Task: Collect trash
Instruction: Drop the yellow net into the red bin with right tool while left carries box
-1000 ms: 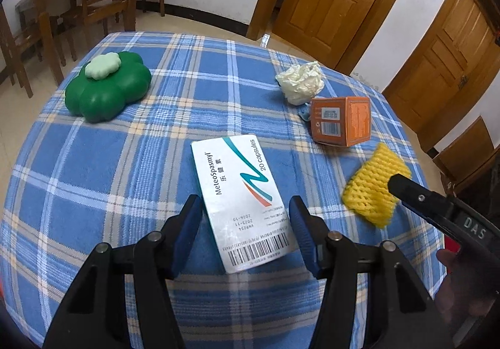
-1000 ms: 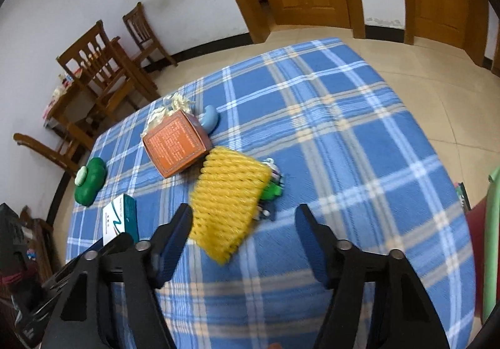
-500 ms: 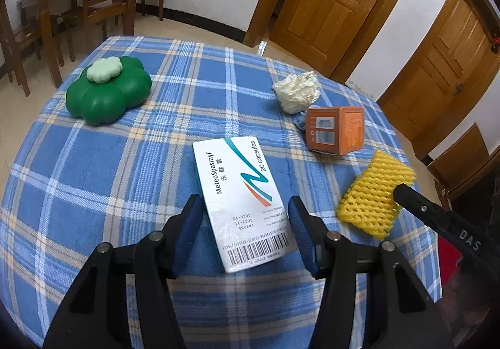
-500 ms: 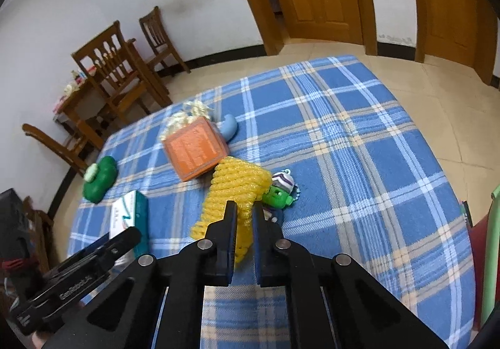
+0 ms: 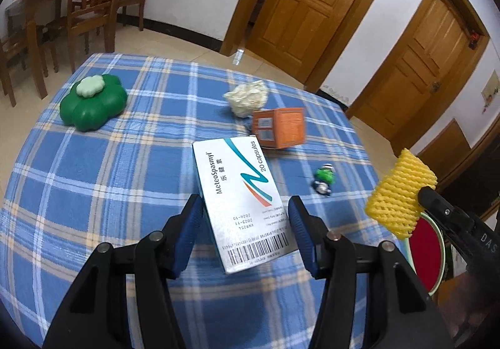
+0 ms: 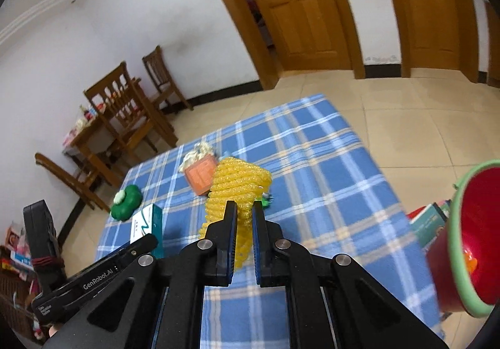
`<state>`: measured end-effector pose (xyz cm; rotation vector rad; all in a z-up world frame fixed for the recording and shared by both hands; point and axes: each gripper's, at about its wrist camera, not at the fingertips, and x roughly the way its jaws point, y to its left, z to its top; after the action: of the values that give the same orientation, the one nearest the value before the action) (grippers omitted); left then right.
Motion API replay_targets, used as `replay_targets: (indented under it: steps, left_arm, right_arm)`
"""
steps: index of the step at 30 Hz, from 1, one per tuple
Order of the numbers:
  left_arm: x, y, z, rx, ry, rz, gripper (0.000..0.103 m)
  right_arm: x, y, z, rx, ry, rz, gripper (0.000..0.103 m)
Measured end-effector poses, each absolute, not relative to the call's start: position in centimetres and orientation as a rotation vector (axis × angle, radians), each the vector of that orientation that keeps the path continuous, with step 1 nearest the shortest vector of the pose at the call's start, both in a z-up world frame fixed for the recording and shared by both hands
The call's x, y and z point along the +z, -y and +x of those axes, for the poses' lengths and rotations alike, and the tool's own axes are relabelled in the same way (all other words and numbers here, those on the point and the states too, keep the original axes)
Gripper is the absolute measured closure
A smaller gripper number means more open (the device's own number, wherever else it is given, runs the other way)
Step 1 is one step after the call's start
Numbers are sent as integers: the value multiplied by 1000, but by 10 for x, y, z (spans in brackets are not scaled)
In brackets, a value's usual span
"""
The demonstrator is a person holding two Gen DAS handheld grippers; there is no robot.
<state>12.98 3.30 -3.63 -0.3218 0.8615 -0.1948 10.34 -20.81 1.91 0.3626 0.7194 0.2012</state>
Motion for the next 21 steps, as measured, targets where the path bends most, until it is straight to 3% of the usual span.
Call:
replay_targets:
  steps: [21]
  left_arm:
    - [-7, 55, 90, -420, -897, -248, 46]
  right_arm:
    - [22, 329, 12, -64, -612, 507, 94]
